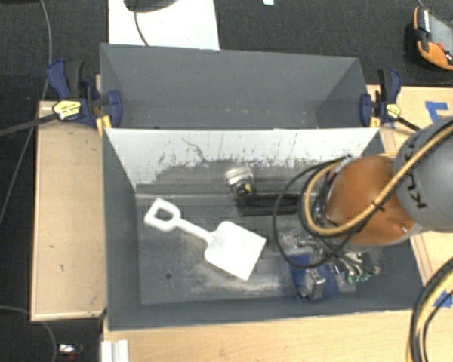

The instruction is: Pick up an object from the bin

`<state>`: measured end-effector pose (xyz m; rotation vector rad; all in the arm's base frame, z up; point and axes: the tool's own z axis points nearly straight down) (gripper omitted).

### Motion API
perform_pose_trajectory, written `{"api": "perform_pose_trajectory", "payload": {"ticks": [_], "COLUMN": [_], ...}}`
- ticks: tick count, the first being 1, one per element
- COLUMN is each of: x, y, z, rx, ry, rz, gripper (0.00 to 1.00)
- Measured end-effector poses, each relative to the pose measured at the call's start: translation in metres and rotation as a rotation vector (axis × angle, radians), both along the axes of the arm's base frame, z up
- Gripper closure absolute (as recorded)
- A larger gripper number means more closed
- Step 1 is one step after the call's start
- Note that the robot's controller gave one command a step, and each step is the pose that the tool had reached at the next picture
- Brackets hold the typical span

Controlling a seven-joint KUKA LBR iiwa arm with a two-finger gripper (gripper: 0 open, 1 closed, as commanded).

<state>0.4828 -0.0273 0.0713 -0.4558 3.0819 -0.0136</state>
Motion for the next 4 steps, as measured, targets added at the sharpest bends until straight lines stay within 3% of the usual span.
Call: {"api": "perform_pose_trajectory", "payload": {"ticks": [1, 2, 4], "x": [-0.004, -0.004, -0.007], "y": [-0.052, -0.052, -0.051], "z": [-0.001, 0.0, 0.09], "rx": [0.003, 0.003, 0.005], "ry": [0.009, 0.009, 0.018], "rz": [-0.053, -0.053, -0.057], "gripper": [1.0, 1.0, 1.0]}}
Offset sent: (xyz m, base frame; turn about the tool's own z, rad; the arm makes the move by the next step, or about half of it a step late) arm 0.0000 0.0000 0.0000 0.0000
